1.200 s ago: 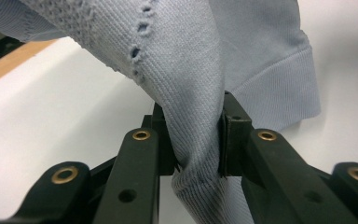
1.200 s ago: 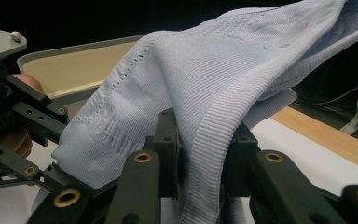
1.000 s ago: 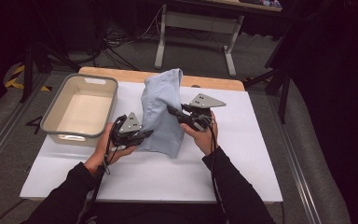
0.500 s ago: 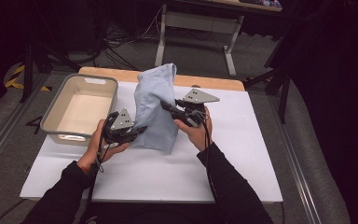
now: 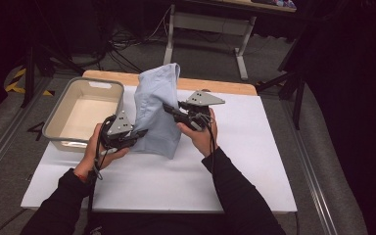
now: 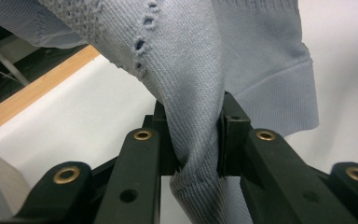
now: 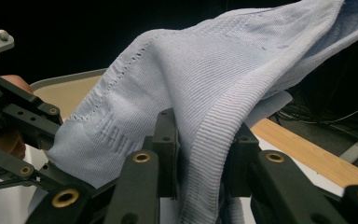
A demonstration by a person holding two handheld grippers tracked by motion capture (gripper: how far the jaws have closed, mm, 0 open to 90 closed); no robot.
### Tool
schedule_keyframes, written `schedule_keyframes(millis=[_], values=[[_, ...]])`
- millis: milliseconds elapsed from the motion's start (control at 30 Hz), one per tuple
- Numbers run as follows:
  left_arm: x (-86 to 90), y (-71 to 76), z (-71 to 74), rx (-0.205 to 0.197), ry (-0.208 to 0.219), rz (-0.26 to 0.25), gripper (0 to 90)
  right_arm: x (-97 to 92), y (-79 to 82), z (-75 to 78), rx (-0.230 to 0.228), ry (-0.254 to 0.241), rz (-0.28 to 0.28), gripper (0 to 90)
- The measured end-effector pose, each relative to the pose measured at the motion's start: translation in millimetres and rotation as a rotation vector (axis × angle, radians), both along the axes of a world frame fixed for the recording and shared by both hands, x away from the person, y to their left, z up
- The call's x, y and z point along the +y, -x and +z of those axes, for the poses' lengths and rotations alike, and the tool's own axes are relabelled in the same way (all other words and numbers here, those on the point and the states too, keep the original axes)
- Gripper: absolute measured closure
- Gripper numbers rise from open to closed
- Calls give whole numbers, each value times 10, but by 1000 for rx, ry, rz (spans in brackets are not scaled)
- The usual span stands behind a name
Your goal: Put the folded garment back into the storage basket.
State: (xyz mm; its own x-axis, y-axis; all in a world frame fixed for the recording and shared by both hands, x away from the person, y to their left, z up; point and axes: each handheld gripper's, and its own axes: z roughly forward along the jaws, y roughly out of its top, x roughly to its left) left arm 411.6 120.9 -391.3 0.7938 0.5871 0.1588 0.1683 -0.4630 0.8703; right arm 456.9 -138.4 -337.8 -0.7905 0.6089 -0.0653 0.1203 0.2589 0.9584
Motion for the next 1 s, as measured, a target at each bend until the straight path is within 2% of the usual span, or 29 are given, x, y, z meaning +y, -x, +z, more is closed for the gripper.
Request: schedule_keyframes(millis=[600, 767, 1000], values=[[167, 29, 41, -12, 7, 16, 745, 167, -13, 46, -21, 2, 22, 710], [216, 35, 59, -27, -5, 29, 745, 218, -22, 59, -21, -1, 24, 710], [281, 38, 71, -25, 18, 51, 744, 280, -34, 82, -25, -6, 31, 710]])
